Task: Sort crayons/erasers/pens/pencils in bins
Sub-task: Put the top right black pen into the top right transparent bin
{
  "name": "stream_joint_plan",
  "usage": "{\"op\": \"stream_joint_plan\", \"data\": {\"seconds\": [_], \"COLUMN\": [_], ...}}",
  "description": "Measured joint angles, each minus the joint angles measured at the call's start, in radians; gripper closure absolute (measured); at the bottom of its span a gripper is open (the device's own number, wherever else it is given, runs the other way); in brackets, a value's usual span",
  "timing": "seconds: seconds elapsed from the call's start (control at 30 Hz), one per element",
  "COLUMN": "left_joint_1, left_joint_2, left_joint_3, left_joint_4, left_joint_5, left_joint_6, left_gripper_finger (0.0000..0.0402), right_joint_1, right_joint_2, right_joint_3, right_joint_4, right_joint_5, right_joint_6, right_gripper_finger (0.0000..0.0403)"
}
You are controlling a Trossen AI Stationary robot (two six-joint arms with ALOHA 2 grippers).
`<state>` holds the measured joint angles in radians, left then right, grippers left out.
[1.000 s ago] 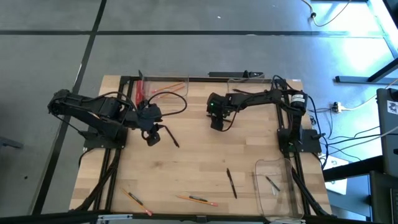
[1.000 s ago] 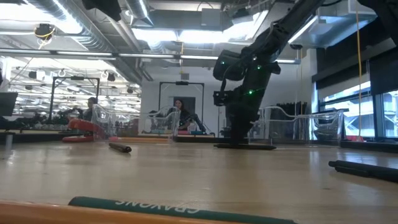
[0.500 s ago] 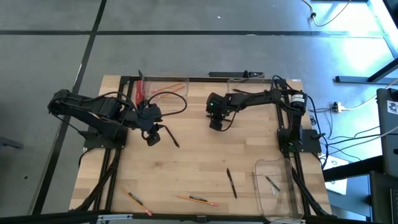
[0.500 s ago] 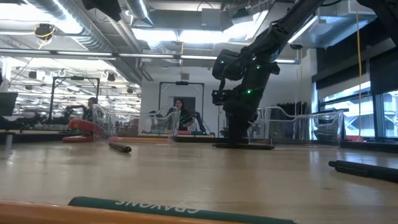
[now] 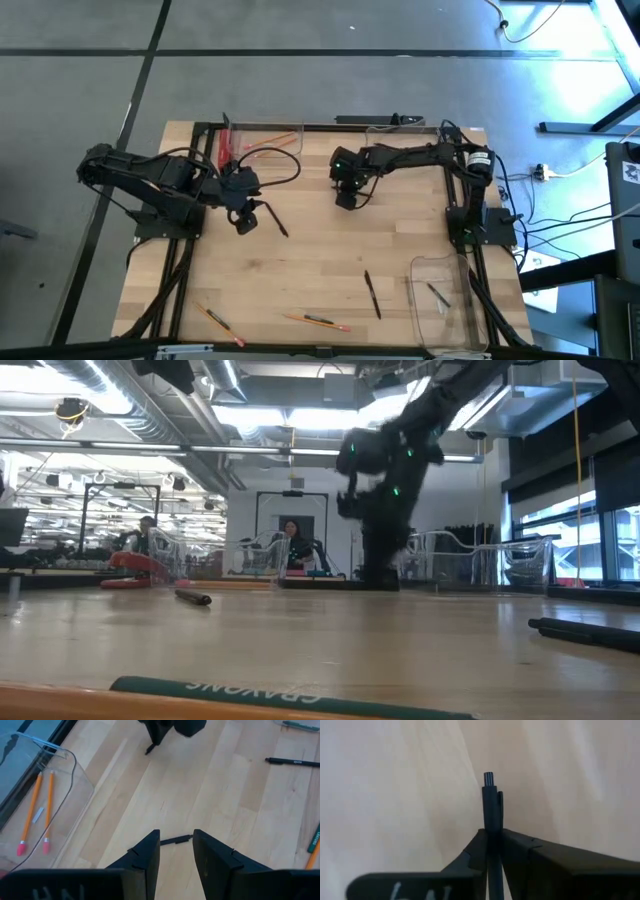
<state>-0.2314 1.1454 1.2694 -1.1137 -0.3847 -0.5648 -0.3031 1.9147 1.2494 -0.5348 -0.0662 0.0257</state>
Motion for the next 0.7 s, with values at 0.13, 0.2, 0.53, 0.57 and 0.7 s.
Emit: {"op": "stream_joint_plan", "data": {"seconds": [0.13, 0.2, 0.53, 0.57, 0.7], "left_joint_1": [0.0, 0.0, 0.0, 0.0, 0.0], "left_joint_2": [0.0, 0.0, 0.0, 0.0, 0.0], "left_joint_3": [0.0, 0.0, 0.0, 0.0, 0.0], "left_joint_4": [0.0, -0.001, 0.0, 0.0, 0.0], "left_joint_5": [0.0, 0.0, 0.0, 0.0, 0.0], "left_joint_6": [0.0, 0.001, 0.025, 0.025, 0.026], "left_gripper_finger": [0.0292, 0.0292, 0.0292, 0.0292, 0.0292], "right_joint_1": [0.001, 0.001, 0.0, 0.0, -0.001], "right_joint_2": [-0.009, -0.009, -0.012, -0.013, -0.014], "right_joint_3": [0.082, 0.133, 0.478, 0.511, 0.624], "right_joint_4": [-0.104, -0.154, -0.471, -0.492, -0.615], "right_joint_5": [0.004, 0.008, 0.013, 0.018, 0.071], "right_joint_6": [-0.002, -0.006, -0.106, -0.12, -0.181], "right_gripper_finger": [0.0363, 0.0364, 0.0364, 0.0364, 0.0364]}}
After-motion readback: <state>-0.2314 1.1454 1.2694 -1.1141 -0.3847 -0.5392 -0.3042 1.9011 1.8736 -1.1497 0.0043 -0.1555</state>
